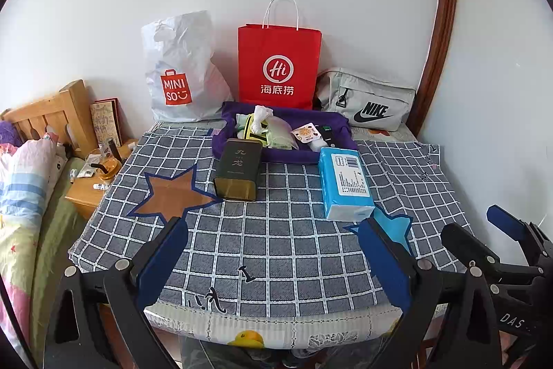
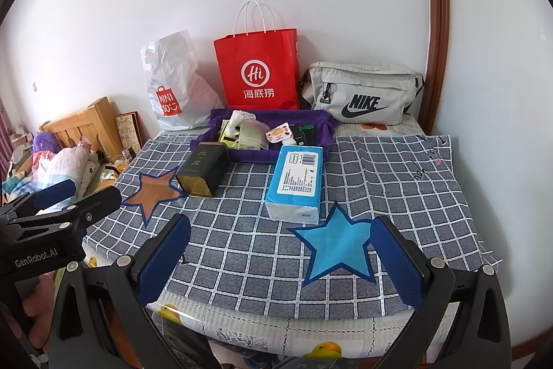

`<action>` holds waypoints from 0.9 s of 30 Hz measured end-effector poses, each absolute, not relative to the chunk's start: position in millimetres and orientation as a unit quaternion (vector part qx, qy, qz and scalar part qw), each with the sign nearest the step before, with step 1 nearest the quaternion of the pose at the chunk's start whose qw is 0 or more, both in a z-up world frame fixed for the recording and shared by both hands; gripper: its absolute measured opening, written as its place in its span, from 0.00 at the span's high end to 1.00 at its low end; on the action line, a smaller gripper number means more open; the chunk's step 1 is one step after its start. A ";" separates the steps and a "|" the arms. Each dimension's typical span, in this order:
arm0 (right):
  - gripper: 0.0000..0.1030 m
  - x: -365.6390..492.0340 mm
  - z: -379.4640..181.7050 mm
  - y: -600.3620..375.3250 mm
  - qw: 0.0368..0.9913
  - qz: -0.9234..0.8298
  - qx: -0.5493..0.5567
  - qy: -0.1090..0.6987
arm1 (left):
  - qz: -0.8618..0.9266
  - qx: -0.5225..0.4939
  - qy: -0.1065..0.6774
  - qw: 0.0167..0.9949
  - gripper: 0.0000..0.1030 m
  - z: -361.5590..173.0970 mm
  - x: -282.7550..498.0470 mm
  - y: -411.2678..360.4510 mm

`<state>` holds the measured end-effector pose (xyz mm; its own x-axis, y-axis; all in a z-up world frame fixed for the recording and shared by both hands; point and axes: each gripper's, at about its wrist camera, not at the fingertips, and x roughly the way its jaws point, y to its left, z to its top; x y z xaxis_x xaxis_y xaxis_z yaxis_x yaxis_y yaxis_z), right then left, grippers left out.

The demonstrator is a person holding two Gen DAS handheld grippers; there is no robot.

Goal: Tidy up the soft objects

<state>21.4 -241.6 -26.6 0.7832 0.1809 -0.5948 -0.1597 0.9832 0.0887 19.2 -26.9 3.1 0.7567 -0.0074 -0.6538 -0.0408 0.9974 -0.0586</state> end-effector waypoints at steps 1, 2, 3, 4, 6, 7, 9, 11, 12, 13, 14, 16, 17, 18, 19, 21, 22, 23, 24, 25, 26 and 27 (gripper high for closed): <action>0.01 21.4 -26.6 -241.5 0.944 0.090 0.017 0.317 | 0.009 -0.035 0.349 0.937 0.03 3.1 19.2 -27.0; 0.01 21.4 -26.5 -241.6 0.944 0.090 0.017 0.316 | 0.009 -0.035 0.349 0.937 0.03 3.0 19.0 -27.0; 0.01 21.4 -26.6 -241.6 0.944 0.090 0.017 0.316 | 0.009 -0.035 0.349 0.937 0.03 3.0 19.2 -26.9; 0.01 21.1 -26.3 -241.6 0.944 0.090 0.017 0.316 | 0.009 -0.035 0.349 0.937 0.03 3.0 19.3 -26.7; 0.01 20.7 -26.1 -241.7 0.944 0.090 0.017 0.316 | 0.009 -0.034 0.349 0.937 0.03 3.1 18.9 -26.6; 0.01 20.7 -26.0 -241.9 0.944 0.090 0.017 0.316 | 0.009 -0.034 0.348 0.937 0.03 3.2 19.3 -26.5; 0.01 20.8 -25.8 -242.1 0.944 0.091 0.018 0.316 | 0.008 -0.034 0.349 0.937 0.03 3.2 19.4 -26.2; 0.01 20.7 -26.1 -242.1 0.944 0.091 0.017 0.316 | 0.009 -0.035 0.348 0.937 0.03 3.2 19.0 -26.2; 0.01 20.5 -25.4 -241.9 0.944 0.091 0.017 0.316 | 0.008 -0.035 0.349 0.937 0.03 3.2 19.4 -26.0; 0.01 20.2 -24.5 -241.7 0.945 0.091 0.017 0.315 | 0.008 -0.035 0.349 0.937 0.03 3.2 19.1 -26.1; 0.01 20.1 -24.5 -241.6 0.945 0.091 0.017 0.315 | 0.008 -0.034 0.349 0.937 0.03 3.3 19.2 -26.0; 0.01 19.4 -22.9 -241.0 0.945 0.091 0.017 0.314 | 0.008 -0.034 0.349 0.937 0.03 3.4 18.9 -26.0; 0.01 19.6 -22.7 -241.0 0.945 0.091 0.017 0.314 | 0.008 -0.035 0.349 0.937 0.03 3.4 19.1 -26.0; 0.01 19.3 -22.1 -240.8 0.945 0.091 0.017 0.314 | 0.007 -0.035 0.349 0.937 0.03 2.7 18.8 -25.4; 0.01 19.3 -21.8 -240.6 0.945 0.091 0.017 0.314 | 0.008 -0.035 0.349 0.937 0.03 2.7 18.5 -25.4; 0.01 19.1 -21.9 -240.7 0.945 0.091 0.017 0.314 | 0.007 -0.035 0.349 0.937 0.03 2.8 18.8 -25.2; 0.01 19.2 -21.8 -240.7 0.945 0.091 0.017 0.314 | 0.007 -0.035 0.349 0.937 0.03 2.7 18.8 -25.4; 0.01 19.0 -22.1 -240.7 0.945 0.091 0.017 0.314 | 0.008 -0.035 0.349 0.937 0.03 2.7 18.6 -25.5; 0.01 19.5 -21.6 -240.5 0.945 0.091 0.017 0.314 | 0.008 -0.035 0.349 0.937 0.03 2.8 18.6 -25.5; 0.01 19.2 -22.0 -240.7 0.945 0.091 0.017 0.314 | 0.008 -0.034 0.349 0.937 0.03 2.8 18.6 -25.4; 0.01 18.9 -22.1 -241.0 0.945 0.091 0.017 0.314 | 0.007 -0.034 0.349 0.937 0.03 2.8 18.5 -25.4; 0.01 19.2 -21.6 -240.7 0.945 0.091 0.017 0.314 | 0.008 -0.035 0.349 0.937 0.03 2.8 18.6 -25.6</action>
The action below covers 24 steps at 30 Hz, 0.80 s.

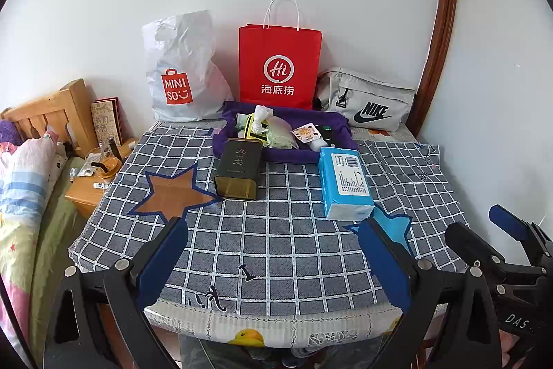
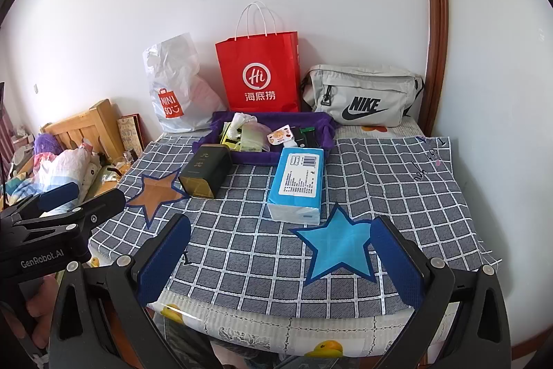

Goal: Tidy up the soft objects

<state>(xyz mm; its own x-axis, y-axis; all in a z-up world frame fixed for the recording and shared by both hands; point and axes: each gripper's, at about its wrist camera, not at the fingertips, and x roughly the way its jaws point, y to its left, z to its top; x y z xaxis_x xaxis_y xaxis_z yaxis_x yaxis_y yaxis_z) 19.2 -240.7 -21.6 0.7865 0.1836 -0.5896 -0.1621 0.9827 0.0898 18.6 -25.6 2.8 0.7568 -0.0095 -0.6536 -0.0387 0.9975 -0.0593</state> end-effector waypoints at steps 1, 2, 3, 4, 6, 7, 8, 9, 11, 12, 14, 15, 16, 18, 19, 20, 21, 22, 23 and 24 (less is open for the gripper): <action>0.01 18.2 -20.8 -240.2 0.945 0.091 0.017 0.314 | 0.008 -0.034 0.349 0.937 0.03 2.8 18.5 -25.7; 0.01 17.7 -20.2 -239.8 0.945 0.091 0.017 0.313 | 0.007 -0.034 0.349 0.937 0.03 3.0 18.5 -25.6; 0.01 17.4 -20.5 -240.2 0.945 0.092 0.017 0.313 | 0.007 -0.034 0.348 0.937 0.03 3.0 18.6 -25.6; 0.01 17.4 -20.6 -240.2 0.945 0.092 0.017 0.313 | 0.007 -0.034 0.348 0.937 0.03 3.1 18.6 -25.8; 0.01 17.3 -20.6 -240.1 0.945 0.091 0.017 0.313 | 0.008 -0.034 0.348 0.937 0.03 3.1 18.3 -26.0; 0.01 17.2 -20.7 -240.1 0.945 0.092 0.017 0.312 | 0.008 -0.035 0.348 0.937 0.03 3.1 18.4 -26.1; 0.01 17.3 -20.4 -239.8 0.945 0.092 0.017 0.312 | 0.008 -0.035 0.348 0.937 0.03 3.0 18.2 -25.9; 0.01 17.1 -20.6 -239.8 0.945 0.091 0.018 0.312 | 0.008 -0.035 0.348 0.937 0.03 3.1 18.7 -26.1; 0.01 17.0 -20.5 -239.8 0.945 0.091 0.017 0.312 | 0.009 -0.035 0.349 0.937 0.03 2.9 18.9 -26.1; 0.01 17.1 -20.3 -239.7 0.945 0.092 0.017 0.312 | 0.009 -0.035 0.349 0.937 0.03 2.9 18.3 -25.7; 0.01 16.8 -20.3 -239.7 0.946 0.091 0.017 0.312 | 0.010 -0.037 0.349 0.936 0.03 2.9 17.6 -25.5; 0.01 16.3 -19.7 -239.7 0.946 0.091 0.017 0.312 | 0.010 -0.037 0.349 0.936 0.03 3.3 16.6 -25.4; 0.01 16.4 -19.6 -239.6 0.946 0.092 0.017 0.311 | 0.010 -0.036 0.348 0.937 0.03 3.5 16.3 -25.7; 0.01 16.1 -18.5 -238.2 0.946 0.092 0.017 0.311 | 0.010 -0.035 0.348 0.937 0.03 3.7 16.2 -25.3; 0.01 14.8 -18.3 -238.4 0.946 0.092 0.017 0.311 | 0.010 -0.035 0.348 0.937 0.03 3.6 16.1 -25.5; 0.01 15.1 -17.8 -237.7 0.946 0.092 0.017 0.311 | 0.010 -0.035 0.348 0.937 0.03 3.5 15.9 -25.2; 0.01 14.0 -17.5 -237.6 0.946 0.093 0.017 0.311 | 0.011 -0.035 0.348 0.937 0.03 3.3 16.2 -25.6; 0.01 13.6 -17.2 -237.2 0.946 0.093 0.017 0.310 | 0.011 -0.035 0.348 0.937 0.03 3.1 16.0 -25.8; 0.01 13.9 -16.8 -236.5 0.946 0.093 0.016 0.310 | 0.011 -0.036 0.348 0.937 0.03 2.9 16.0 -25.6; 0.01 13.0 -17.0 -236.6 0.946 0.093 0.016 0.310 | 0.011 -0.036 0.348 0.937 0.03 2.7 16.1 -25.7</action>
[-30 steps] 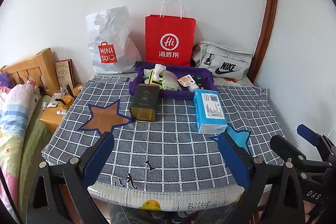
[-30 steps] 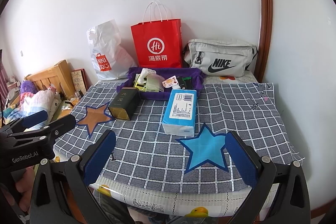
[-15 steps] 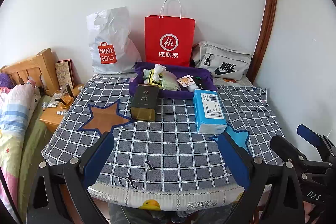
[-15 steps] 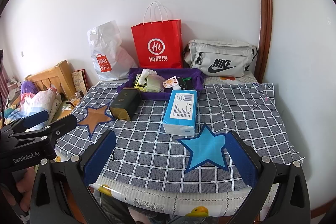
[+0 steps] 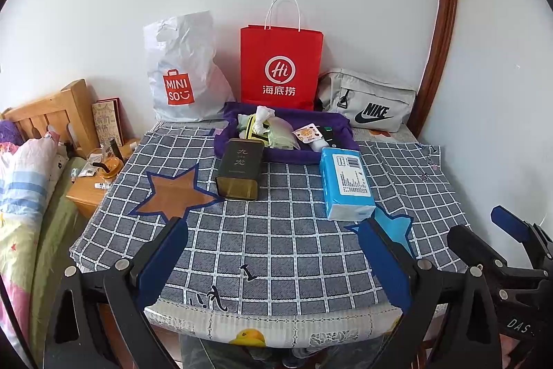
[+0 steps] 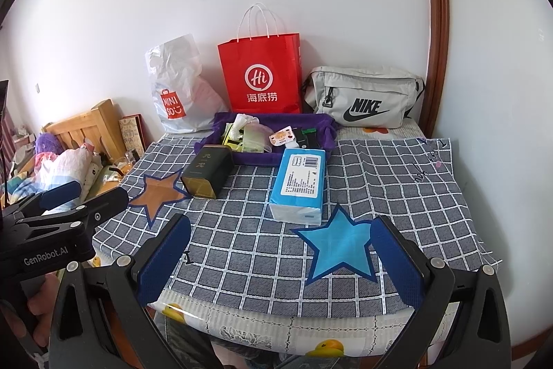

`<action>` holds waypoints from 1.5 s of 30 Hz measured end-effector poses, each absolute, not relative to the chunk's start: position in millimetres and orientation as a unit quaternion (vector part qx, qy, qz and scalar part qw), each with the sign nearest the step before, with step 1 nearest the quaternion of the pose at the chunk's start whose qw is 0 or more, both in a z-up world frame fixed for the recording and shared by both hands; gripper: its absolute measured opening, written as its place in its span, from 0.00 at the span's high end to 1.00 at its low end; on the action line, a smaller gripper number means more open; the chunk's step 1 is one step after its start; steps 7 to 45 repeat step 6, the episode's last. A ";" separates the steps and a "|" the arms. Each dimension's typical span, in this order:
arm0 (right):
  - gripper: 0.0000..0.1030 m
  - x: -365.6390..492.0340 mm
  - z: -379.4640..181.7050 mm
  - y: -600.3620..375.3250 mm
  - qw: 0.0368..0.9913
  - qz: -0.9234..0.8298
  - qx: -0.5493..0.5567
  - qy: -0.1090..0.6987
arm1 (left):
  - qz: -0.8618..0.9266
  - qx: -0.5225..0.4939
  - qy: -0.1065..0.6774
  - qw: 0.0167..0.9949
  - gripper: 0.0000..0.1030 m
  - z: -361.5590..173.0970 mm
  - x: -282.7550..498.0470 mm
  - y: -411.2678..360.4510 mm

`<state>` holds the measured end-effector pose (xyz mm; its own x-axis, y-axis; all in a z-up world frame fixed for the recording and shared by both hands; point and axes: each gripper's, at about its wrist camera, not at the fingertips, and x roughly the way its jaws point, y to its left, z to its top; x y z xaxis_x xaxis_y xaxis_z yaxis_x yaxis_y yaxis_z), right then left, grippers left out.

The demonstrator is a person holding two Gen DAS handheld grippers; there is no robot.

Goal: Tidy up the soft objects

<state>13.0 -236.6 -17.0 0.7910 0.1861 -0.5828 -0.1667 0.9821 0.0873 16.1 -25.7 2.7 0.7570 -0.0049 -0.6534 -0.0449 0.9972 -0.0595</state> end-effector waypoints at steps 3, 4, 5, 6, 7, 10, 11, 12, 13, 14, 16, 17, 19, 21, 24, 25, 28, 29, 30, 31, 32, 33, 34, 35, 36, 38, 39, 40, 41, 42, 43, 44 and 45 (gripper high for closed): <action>0.01 13.9 -17.2 -235.7 0.946 0.095 0.016 0.309 | 0.012 -0.037 0.349 0.936 0.03 1.1 17.8 -23.4; 0.01 13.4 -18.1 -235.9 0.946 0.096 0.016 0.309 | 0.011 -0.038 0.351 0.935 0.03 -0.9 19.8 -23.1; 0.01 13.9 -19.9 -236.2 0.946 0.098 0.017 0.310 | 0.010 -0.038 0.355 0.934 0.03 -3.6 22.7 -22.8; 0.01 14.4 -22.1 -235.6 0.945 0.099 0.017 0.311 | 0.008 -0.039 0.359 0.933 0.03 -7.1 26.7 -21.8; 0.01 14.4 -22.1 -235.6 0.945 0.099 0.017 0.311 | 0.008 -0.039 0.359 0.933 0.03 -7.1 26.7 -21.8; 0.01 14.4 -22.1 -235.6 0.945 0.099 0.017 0.311 | 0.008 -0.039 0.359 0.933 0.03 -7.1 26.7 -21.8; 0.01 14.4 -22.1 -235.6 0.945 0.099 0.017 0.311 | 0.008 -0.039 0.359 0.933 0.03 -7.1 26.7 -21.8; 0.01 14.4 -22.1 -235.6 0.945 0.099 0.017 0.311 | 0.008 -0.039 0.359 0.933 0.03 -7.1 26.7 -21.8; 0.01 14.4 -22.1 -235.6 0.945 0.099 0.017 0.311 | 0.008 -0.039 0.359 0.933 0.03 -7.1 26.7 -21.8; 0.01 14.4 -22.1 -235.6 0.945 0.099 0.017 0.311 | 0.008 -0.039 0.359 0.933 0.03 -7.1 26.7 -21.8; 0.01 14.4 -22.1 -235.6 0.945 0.099 0.017 0.311 | 0.008 -0.039 0.359 0.933 0.03 -7.1 26.7 -21.8; 0.01 14.4 -22.1 -235.6 0.945 0.099 0.017 0.311 | 0.008 -0.039 0.359 0.933 0.03 -7.1 26.7 -21.8; 0.01 14.4 -22.1 -235.6 0.945 0.099 0.017 0.311 | 0.008 -0.039 0.359 0.933 0.03 -7.1 26.7 -21.8; 0.01 14.4 -22.1 -235.6 0.945 0.099 0.017 0.311 | 0.008 -0.039 0.359 0.933 0.03 -7.1 26.7 -21.8; 0.01 14.4 -22.1 -235.6 0.945 0.099 0.017 0.311 | 0.008 -0.039 0.359 0.933 0.03 -7.1 26.7 -21.8; 0.01 14.4 -22.1 -235.6 0.945 0.099 0.017 0.311 | 0.008 -0.039 0.359 0.933 0.03 -7.1 26.7 -21.8; 0.01 14.4 -22.1 -235.6 0.945 0.099 0.017 0.311 | 0.008 -0.039 0.359 0.933 0.03 -7.1 26.7 -21.8; 0.01 14.4 -22.1 -235.6 0.945 0.099 0.017 0.311 | 0.008 -0.039 0.359 0.933 0.03 -7.1 26.7 -21.8; 0.01 14.4 -22.1 -235.6 0.945 0.099 0.017 0.311 | 0.008 -0.039 0.359 0.933 0.03 -7.1 26.7 -21.8; 0.01 14.4 -22.1 -235.6 0.945 0.099 0.017 0.311 | 0.008 -0.039 0.359 0.933 0.03 -7.1 26.7 -21.8; 0.01 14.4 -22.1 -235.6 0.945 0.099 0.017 0.311 | 0.008 -0.039 0.359 0.933 0.03 -7.1 26.7 -21.8; 0.01 14.4 -22.1 -235.6 0.945 0.099 0.017 0.311 | 0.008 -0.039 0.359 0.933 0.03 -7.1 26.7 -21.8; 0.01 14.4 -22.1 -235.6 0.945 0.099 0.017 0.311 | 0.008 -0.039 0.359 0.933 0.03 -7.1 26.7 -21.8; 0.01 14.4 -22.1 -235.6 0.945 0.099 0.017 0.311 | 0.008 -0.039 0.359 0.933 0.03 -7.1 26.7 -21.8; 0.01 14.4 -22.1 -235.6 0.945 0.099 0.017 0.311 | 0.008 -0.039 0.359 0.933 0.03 -7.1 26.7 -21.8; 0.01 14.4 -22.1 -235.6 0.945 0.099 0.017 0.311 | 0.008 -0.039 0.359 0.933 0.03 -7.1 26.7 -21.8; 0.01 14.4 -22.1 -235.6 0.945 0.099 0.017 0.311 | 0.008 -0.039 0.359 0.933 0.03 -7.1 26.7 -21.8; 0.01 14.4 -22.1 -235.6 0.945 0.099 0.017 0.311 | 0.008 -0.039 0.359 0.933 0.03 -7.1 26.7 -21.8; 0.01 14.4 -22.1 -235.6 0.945 0.099 0.017 0.311 | 0.008 -0.039 0.359 0.933 0.03 -7.1 26.7 -21.8; 0.01 14.4 -22.1 -235.6 0.945 0.099 0.017 0.311 | 0.008 -0.039 0.359 0.933 0.03 -7.1 26.7 -21.8; 0.01 14.4 -22.1 -235.6 0.945 0.099 0.017 0.311 | 0.008 -0.039 0.359 0.933 0.03 -7.1 26.7 -21.8; 0.01 14.4 -22.1 -235.6 0.945 0.099 0.017 0.311 | 0.008 -0.039 0.359 0.933 0.03 -7.1 26.7 -21.8; 0.01 14.4 -22.1 -235.6 0.945 0.099 0.017 0.311 | 0.008 -0.039 0.359 0.933 0.03 -7.1 26.7 -21.8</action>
